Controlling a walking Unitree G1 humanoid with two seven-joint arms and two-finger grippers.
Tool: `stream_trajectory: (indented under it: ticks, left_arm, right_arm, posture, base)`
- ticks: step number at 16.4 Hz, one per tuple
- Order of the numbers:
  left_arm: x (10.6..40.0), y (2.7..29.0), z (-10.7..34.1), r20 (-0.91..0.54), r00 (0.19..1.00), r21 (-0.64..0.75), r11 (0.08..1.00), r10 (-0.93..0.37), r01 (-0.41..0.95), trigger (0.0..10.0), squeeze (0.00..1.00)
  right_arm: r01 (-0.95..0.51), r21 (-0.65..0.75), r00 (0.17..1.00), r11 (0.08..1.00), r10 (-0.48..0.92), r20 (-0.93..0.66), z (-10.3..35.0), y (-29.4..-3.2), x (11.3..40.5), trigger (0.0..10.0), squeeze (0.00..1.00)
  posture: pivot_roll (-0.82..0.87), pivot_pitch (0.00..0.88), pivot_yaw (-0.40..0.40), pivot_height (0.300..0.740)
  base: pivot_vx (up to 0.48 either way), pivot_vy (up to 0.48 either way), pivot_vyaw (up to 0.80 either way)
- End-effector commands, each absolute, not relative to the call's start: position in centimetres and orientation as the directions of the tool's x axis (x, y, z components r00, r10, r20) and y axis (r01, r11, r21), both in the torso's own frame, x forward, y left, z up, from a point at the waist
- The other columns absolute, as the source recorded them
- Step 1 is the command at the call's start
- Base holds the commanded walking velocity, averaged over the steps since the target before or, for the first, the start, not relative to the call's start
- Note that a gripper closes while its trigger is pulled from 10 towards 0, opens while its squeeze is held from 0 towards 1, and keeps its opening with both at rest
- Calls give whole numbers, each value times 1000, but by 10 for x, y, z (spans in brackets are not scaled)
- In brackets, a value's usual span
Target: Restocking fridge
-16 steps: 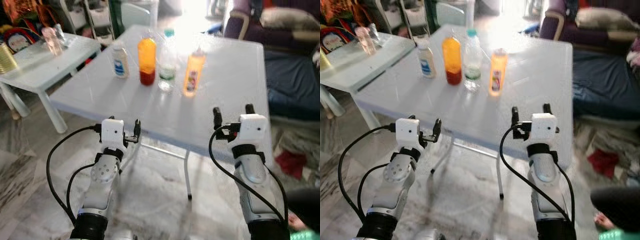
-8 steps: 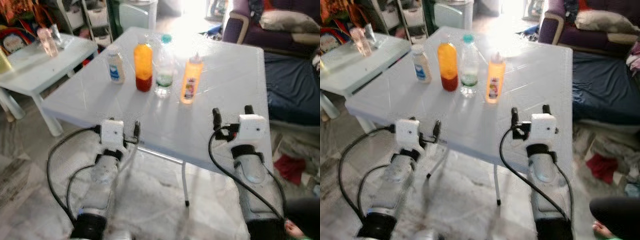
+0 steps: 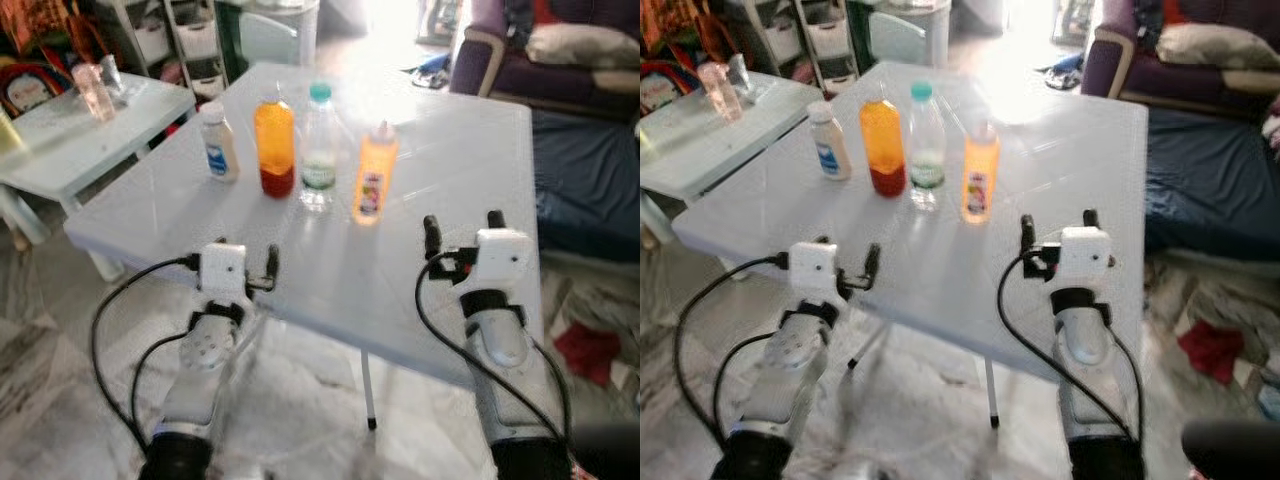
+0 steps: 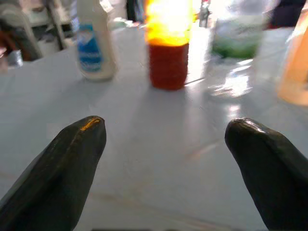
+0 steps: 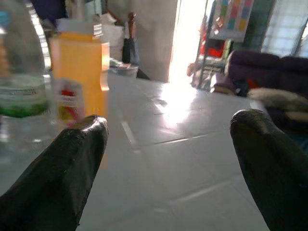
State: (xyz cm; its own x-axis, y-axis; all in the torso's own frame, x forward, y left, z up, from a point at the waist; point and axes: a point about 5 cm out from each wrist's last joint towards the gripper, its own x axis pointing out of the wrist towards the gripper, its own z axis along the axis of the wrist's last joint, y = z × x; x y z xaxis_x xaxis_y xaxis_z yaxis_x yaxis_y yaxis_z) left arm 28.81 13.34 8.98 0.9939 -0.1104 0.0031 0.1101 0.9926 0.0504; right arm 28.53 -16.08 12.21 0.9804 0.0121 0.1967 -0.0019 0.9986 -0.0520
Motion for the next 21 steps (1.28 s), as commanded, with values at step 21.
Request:
stream_trajectory:
  ticks: [21]
  left_arm:
    - [267, 152, 85, -53, 998, 125, 991, -42, 48, 10000, 0]
  right_arm:
    - [-231, -155, 908, 960, 270, 320, 187, -157, 346, 10000, 0]
  posture:
    - [95, 140, -4, 740]
  base:
    - [0, 0, 0]
